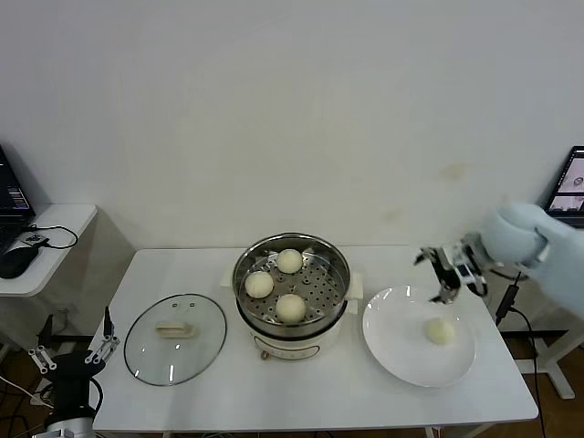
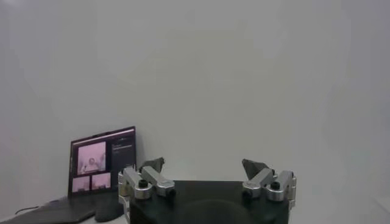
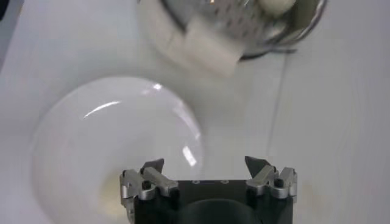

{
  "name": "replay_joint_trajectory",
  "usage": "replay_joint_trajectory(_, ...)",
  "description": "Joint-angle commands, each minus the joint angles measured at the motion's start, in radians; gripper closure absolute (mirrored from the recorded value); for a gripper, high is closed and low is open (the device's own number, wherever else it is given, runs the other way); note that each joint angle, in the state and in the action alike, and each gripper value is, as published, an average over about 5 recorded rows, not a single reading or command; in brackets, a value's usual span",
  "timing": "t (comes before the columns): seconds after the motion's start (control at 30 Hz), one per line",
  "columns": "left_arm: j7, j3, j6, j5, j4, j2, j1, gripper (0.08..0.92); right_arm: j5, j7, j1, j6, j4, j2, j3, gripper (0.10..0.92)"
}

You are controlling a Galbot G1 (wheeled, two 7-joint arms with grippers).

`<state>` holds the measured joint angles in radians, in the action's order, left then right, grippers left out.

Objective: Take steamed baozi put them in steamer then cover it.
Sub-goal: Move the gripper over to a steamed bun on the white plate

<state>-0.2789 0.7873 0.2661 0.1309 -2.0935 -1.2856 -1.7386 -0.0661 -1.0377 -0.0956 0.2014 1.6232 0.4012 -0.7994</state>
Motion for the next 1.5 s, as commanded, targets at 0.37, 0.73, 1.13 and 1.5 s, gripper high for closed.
replay_joint_trajectory(0.37, 0.000, 0.007, -0.002, -0.020, -0.004, -0.003, -0.016, 0.177, -0.175, 0.011, 0.477, -0.031, -0.128, 0.026, 0.350, 0.202)
replay_joint_trajectory(0.73, 0.002, 0.017, -0.004, -0.017, 0.000, -0.002, -0.018, 0.177, -0.208, 0.031, 0.480, -0.044, -0.228, 0.103, 0.329, 0.202)
replay_joint_trajectory(1.13, 0.002, 0.022, -0.005, -0.016, 0.005, -0.001, -0.014, 0.177, -0.216, 0.056, 0.467, -0.052, -0.265, 0.151, 0.327, 0.203)
replay_joint_trajectory(1.5, 0.002, 0.022, -0.005, -0.016, 0.009, -0.002, -0.012, 0.177, -0.239, 0.053, 0.460, -0.015, -0.273, 0.162, 0.328, 0.296)
